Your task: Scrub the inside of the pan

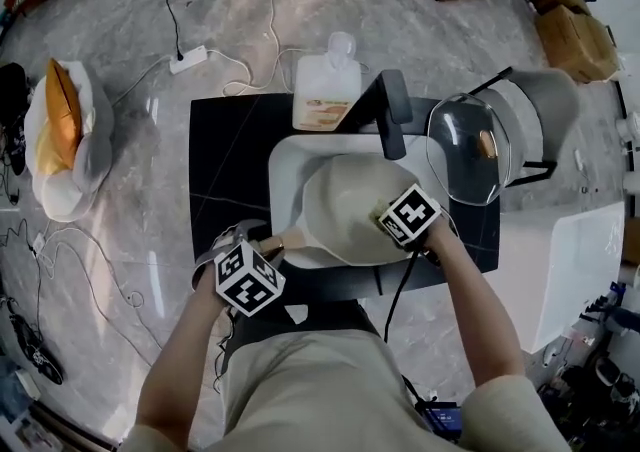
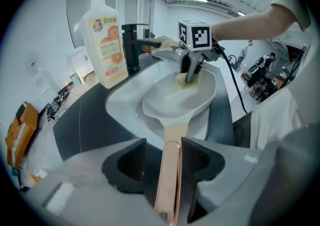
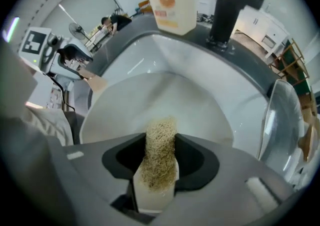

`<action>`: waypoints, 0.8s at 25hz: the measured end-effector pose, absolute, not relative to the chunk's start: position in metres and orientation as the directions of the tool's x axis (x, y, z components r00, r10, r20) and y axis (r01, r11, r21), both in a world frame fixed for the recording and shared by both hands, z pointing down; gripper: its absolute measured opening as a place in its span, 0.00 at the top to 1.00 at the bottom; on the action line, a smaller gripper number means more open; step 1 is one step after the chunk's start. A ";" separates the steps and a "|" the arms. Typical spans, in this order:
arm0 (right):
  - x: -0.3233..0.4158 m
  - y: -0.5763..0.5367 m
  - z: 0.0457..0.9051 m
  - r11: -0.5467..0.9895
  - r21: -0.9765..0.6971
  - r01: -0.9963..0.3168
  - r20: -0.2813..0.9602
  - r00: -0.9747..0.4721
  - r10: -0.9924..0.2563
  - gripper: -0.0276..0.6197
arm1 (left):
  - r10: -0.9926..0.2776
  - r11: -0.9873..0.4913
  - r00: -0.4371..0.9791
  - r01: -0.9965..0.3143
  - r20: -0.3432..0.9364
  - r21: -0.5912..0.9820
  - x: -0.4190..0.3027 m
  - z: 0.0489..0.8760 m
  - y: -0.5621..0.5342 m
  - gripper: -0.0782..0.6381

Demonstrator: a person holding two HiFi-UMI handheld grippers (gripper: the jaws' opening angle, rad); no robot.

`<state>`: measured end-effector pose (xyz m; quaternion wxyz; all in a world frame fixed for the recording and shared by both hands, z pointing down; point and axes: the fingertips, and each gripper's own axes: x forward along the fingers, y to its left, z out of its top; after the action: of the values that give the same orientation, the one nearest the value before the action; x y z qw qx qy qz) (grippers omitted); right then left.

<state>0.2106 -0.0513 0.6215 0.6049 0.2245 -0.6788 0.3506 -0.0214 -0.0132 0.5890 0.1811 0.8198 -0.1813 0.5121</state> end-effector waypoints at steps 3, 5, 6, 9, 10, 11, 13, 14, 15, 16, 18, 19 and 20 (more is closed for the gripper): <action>0.200 -0.054 0.592 0.621 -0.222 -0.752 0.963 -0.267 0.021 0.68 | -0.173 -0.859 0.431 -0.505 0.885 0.078 -0.021 0.564 -0.028 0.58; 0.193 -0.056 0.571 0.605 -0.225 -0.764 0.944 -0.325 -0.059 0.68 | -0.220 -0.852 0.445 -0.521 0.868 0.051 -0.020 0.547 -0.037 0.58; 0.188 -0.057 0.560 0.600 -0.224 -0.768 0.932 -0.350 -0.100 0.68 | -0.245 -0.849 0.454 -0.527 0.857 0.037 -0.019 0.537 -0.041 0.58; 0.179 -0.061 0.523 0.592 -0.199 -0.781 0.891 -0.395 -0.221 0.68 | -0.326 -0.840 0.486 -0.542 0.811 -0.013 -0.016 0.505 -0.052 0.58; 0.177 -0.063 0.510 0.587 -0.187 -0.788 0.877 -0.404 -0.262 0.68 | -0.352 -0.836 0.495 -0.548 0.795 -0.029 -0.015 0.494 -0.055 0.58; 0.175 -0.065 0.495 0.582 -0.175 -0.794 0.860 -0.411 -0.302 0.68 | -0.375 -0.831 0.505 -0.555 0.778 -0.041 -0.014 0.483 -0.058 0.58; 0.170 -0.070 0.465 0.577 -0.152 -0.803 0.820 -0.428 -0.380 0.68 | -0.416 -0.818 0.538 -0.573 0.733 -0.044 -0.010 0.459 -0.065 0.58; 0.168 -0.071 0.449 0.574 -0.141 -0.807 0.798 -0.436 -0.416 0.68 | -0.440 -0.811 0.562 -0.584 0.701 -0.041 -0.008 0.445 -0.068 0.58; 0.166 -0.073 0.434 0.572 -0.130 -0.810 0.775 -0.442 -0.451 0.68 | -0.467 -0.804 0.584 -0.593 0.664 -0.045 -0.005 0.428 -0.072 0.58; 0.165 -0.073 0.419 0.569 -0.117 -0.814 0.751 -0.447 -0.485 0.68 | -0.497 -0.799 0.602 -0.598 0.626 -0.059 -0.002 0.411 -0.075 0.58; 0.163 -0.072 0.391 0.561 -0.092 -0.823 0.697 -0.456 -0.554 0.68 | -0.547 -0.790 0.624 -0.605 0.558 -0.098 0.002 0.377 -0.081 0.58; 0.163 -0.071 0.376 0.556 -0.080 -0.827 0.665 -0.460 -0.589 0.68 | -0.564 -0.784 0.631 -0.611 0.532 -0.107 0.003 0.362 -0.082 0.58; 0.162 -0.070 0.362 0.550 -0.068 -0.833 0.632 -0.462 -0.622 0.68 | -0.576 -0.780 0.638 -0.617 0.511 -0.110 0.004 0.350 -0.083 0.58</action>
<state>0.1623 -0.0701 0.3618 0.2806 0.4360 -0.8343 0.1872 0.0044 -0.0829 0.3500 0.0374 0.9041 -0.3299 0.2689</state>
